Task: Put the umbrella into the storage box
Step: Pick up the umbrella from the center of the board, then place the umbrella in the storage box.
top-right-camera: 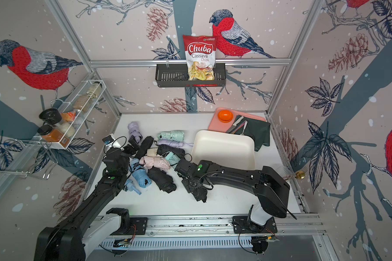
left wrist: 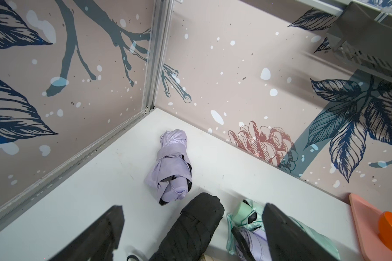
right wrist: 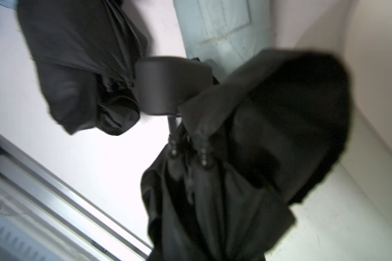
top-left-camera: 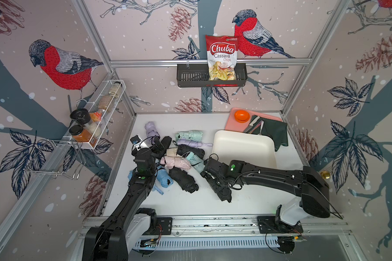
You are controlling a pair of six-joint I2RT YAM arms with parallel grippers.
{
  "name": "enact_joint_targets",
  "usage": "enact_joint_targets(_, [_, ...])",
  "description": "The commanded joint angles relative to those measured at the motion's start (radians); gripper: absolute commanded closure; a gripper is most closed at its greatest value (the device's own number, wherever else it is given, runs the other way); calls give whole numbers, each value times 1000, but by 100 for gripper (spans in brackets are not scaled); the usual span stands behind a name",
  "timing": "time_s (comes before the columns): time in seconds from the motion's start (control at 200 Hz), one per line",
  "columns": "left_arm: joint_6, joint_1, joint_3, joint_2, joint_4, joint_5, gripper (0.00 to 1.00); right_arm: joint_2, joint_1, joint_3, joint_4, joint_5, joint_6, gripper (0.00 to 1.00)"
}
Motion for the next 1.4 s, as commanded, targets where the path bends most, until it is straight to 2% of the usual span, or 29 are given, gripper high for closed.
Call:
enact_joint_targets(0.0, [-12,3,21,-11,-22,1,1,-40,-1,42,-7,-1,-13,100])
enact_joint_targets(0.125, [-25,3,40,-24,-42,26,2,-89,-22,94,-29,43,6,100])
enact_joint_targets(0.27, [-19,3,76,-23,-62,119,2,-148,-93,157,-82,136,58,100])
enact_joint_targets(0.47, [-62,-22,142,23,-108,210,2,-266,-350,102,-89,231,133,100])
enact_joint_targets(0.675, [-67,-144,248,150,-199,233,1,-364,-593,-11,-23,238,106,100])
enact_joint_targets(0.82, [-58,-259,309,254,-223,220,1,-373,-742,-72,8,187,87,100])
enact_joint_targets(0.971, [-46,-372,366,368,-223,220,1,-340,-825,-97,6,165,78,100])
enact_joint_targets(1.146, [-29,-470,440,495,-227,256,2,-327,-883,-123,32,131,56,100])
enact_joint_targets(1.286, [-31,-516,491,580,-237,298,3,-327,-894,-135,107,-14,40,100])
enact_joint_targets(1.396, [-44,-533,514,629,-232,337,7,-285,-885,-140,182,-122,60,100])
